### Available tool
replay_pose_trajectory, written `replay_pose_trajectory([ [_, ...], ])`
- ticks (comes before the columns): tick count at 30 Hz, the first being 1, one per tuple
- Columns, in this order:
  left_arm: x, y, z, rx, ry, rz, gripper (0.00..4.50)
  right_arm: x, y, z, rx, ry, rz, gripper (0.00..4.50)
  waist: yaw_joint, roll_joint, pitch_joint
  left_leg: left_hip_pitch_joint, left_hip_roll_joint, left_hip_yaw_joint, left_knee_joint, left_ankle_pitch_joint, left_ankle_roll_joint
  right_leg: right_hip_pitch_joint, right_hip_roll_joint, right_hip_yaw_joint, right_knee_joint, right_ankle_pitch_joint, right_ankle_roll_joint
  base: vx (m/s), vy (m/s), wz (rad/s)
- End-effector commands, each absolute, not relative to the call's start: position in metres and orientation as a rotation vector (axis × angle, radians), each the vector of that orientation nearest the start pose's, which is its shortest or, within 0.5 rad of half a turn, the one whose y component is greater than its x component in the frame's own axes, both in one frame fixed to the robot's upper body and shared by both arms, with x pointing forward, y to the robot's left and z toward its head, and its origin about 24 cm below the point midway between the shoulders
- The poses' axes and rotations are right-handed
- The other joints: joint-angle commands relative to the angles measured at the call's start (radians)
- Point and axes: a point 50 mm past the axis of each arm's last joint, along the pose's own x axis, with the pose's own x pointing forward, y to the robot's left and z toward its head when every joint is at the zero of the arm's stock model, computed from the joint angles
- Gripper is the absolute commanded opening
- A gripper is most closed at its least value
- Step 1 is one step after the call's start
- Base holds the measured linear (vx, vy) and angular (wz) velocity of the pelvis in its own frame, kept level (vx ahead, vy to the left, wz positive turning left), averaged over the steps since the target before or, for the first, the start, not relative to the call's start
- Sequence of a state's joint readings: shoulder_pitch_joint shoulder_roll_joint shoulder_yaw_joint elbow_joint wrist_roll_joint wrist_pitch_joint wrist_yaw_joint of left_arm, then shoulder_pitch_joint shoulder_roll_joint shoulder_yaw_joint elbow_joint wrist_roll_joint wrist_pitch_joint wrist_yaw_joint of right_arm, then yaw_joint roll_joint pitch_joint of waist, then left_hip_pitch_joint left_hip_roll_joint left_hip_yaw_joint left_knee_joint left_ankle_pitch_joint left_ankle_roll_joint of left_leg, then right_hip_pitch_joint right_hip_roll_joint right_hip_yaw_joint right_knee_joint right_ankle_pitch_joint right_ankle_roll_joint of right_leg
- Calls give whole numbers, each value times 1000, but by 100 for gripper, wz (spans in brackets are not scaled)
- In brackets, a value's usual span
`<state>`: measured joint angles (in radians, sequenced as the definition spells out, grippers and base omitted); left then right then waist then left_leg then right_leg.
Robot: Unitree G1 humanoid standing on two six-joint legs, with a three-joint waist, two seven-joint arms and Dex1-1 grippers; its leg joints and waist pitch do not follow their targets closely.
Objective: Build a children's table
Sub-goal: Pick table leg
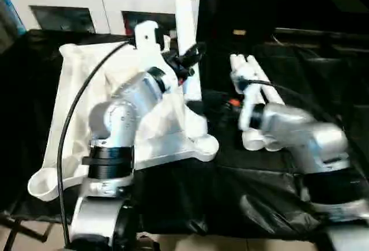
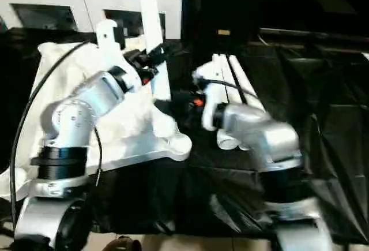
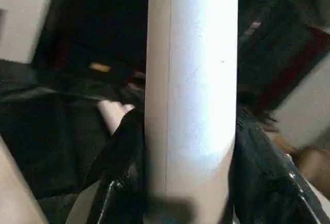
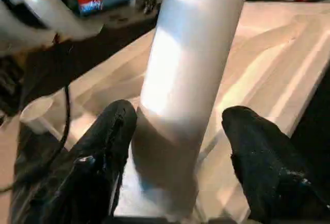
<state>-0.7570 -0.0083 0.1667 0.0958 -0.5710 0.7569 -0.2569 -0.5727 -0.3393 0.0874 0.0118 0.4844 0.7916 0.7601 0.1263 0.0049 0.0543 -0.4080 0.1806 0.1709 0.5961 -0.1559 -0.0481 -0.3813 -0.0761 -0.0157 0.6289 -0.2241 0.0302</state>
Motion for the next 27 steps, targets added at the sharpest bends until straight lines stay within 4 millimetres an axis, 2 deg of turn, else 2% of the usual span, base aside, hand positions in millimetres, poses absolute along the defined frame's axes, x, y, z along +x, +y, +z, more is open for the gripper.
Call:
replay_pose_trajectory([
  [1, 342, 67, 197, -496, 56, -780, 184, 310, -114, 144, 110, 286, 1098, 344, 1, -3, -77, 33, 30, -9, -59, -112, -19, 43, -46, 19, -58, 117, -211, 0, 0, 0],
  [4, 338, 65, 201, -486, 35, -857, 184, 308, -119, 149, 121, 296, 1157, 368, 3, -8, -76, 31, 31, -8, -58, -109, 5, 45, -49, 20, -59, 100, -232, 0, 0, 0],
  [10, 330, 59, 204, -477, 20, -988, 184, 311, -121, 151, 171, 345, 1225, 383, -1, -8, -75, 33, 33, -7, -57, -115, 12, 42, -50, 19, -59, 64, -260, 0, 0, 0],
  [11, 328, 58, 205, -477, 20, -1004, 184, 311, -121, 151, 186, 353, 1240, 383, -1, -11, -75, 32, 33, -7, -57, -109, 15, 43, -50, 19, -58, 70, -260, 0, 0, 0],
  [17, 326, 57, 203, -472, 26, -1033, 184, 310, -120, 151, 236, 390, 1292, 383, 2, -9, -77, 33, 34, -7, -55, -99, 22, 43, -50, 18, -56, 87, -267, 0, 0, 0],
  [20, 324, 56, 205, -483, 15, -1063, 184, 309, -120, 150, 244, 428, 1323, 383, 5, -12, -77, 33, 34, -7, -55, -94, 22, 44, -50, 18, -55, 89, -267, 0, 0, 0],
  [27, 320, 55, 207, -483, 16, -1108, 184, 309, -120, 149, 261, 449, 1333, 312, 14, -11, -78, 34, 36, -6, -55, -89, 16, 42, -51, 19, -54, 86, -263, 0, 0, 0],
])
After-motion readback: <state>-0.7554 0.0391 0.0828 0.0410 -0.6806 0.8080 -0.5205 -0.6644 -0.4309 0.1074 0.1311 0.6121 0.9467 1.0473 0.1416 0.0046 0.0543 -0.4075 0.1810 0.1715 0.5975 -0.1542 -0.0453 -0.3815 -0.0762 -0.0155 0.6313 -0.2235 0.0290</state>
